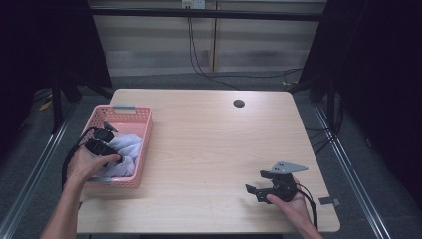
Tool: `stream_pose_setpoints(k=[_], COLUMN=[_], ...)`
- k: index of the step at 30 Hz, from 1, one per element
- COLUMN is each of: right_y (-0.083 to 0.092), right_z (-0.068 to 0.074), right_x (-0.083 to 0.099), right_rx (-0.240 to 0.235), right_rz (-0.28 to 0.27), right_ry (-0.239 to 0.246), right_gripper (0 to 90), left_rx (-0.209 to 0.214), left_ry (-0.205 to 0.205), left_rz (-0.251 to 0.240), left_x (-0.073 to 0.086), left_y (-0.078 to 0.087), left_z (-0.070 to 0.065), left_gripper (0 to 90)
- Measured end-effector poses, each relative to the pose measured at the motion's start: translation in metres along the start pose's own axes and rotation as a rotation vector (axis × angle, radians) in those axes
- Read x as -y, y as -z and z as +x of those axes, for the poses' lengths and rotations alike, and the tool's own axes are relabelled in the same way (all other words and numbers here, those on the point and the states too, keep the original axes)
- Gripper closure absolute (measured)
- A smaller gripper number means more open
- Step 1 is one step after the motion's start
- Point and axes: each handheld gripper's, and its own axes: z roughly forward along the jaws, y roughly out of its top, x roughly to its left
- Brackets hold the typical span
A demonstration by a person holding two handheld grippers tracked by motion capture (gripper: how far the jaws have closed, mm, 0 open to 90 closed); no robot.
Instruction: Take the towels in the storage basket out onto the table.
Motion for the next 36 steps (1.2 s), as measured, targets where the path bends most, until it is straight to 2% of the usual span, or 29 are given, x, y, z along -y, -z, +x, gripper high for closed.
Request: stream_pose_setpoints(k=[2, 7, 12, 13, 17, 18, 19, 20, 22, 23, 28, 31, 33, 36], right_y=[0.0, 0.0, 0.0, 0.0, 0.002, 0.002, 0.002, 0.002, 0.002, 0.002, 0.002, 0.002, 0.002, 0.002], right_z=[0.0, -0.002, -0.002, -0.001, -0.001, -0.001, 0.0, 0.0, 0.0, 0.0, -0.001, 0.0, 0.0, 0.001], right_x=[0.0, -0.001, -0.001, -0.001, -0.001, -0.001, -0.001, -0.001, -0.001, -0.001, -0.001, -0.001, -0.001, -0.001], right_rx=[-0.003, 0.006, 0.008, 0.004, 0.003, 0.003, 0.003, 0.003, 0.003, 0.004, 0.004, 0.003, -0.004, -0.005], right_rz=[0.0, 0.001, -0.003, -0.01, -0.019, -0.018, -0.018, -0.019, -0.018, -0.019, -0.019, -0.018, -0.021, -0.022], right_ry=[0.001, -0.002, -0.007, -0.008, -0.005, -0.003, -0.003, -0.003, -0.002, -0.003, -0.007, -0.001, 0.0, -0.002], right_gripper=[19.5, 19.5, 19.5, 19.5, 19.5, 19.5, 19.5, 19.5, 19.5, 19.5, 19.5, 19.5, 19.5, 19.5], left_rx=[0.0, 0.016, 0.021, 0.025, 0.048, 0.048, 0.056, 0.065, 0.087, 0.076, 0.07, 0.061, 0.062, 0.069], left_ry=[0.002, 0.005, -0.015, -0.008, 0.007, 0.007, 0.025, 0.018, 0.033, 0.027, 0.017, 0.027, 0.041, 0.05], left_rz=[-0.005, -0.054, -0.079, -0.11, -0.161, -0.161, -0.194, -0.206, -0.243, -0.256, -0.271, -0.285, -0.323, -0.345], left_x=[0.001, 0.007, 0.008, 0.011, 0.018, 0.018, 0.02, 0.021, 0.022, 0.023, 0.024, 0.025, 0.028, 0.03], left_y=[0.001, 0.006, 0.012, 0.015, 0.024, 0.024, 0.03, 0.034, 0.039, 0.042, 0.049, 0.051, 0.055, 0.06], left_z=[0.0, 0.003, 0.002, 0.002, 0.007, 0.007, 0.009, 0.009, 0.01, 0.01, 0.007, 0.007, 0.009, 0.012], left_gripper=[49.9, 52.6, 54.5, 54.6, 54.8, 54.7, 54.7, 54.8, 54.7, 54.7, 53.9, 53.8, 53.8, 53.6])
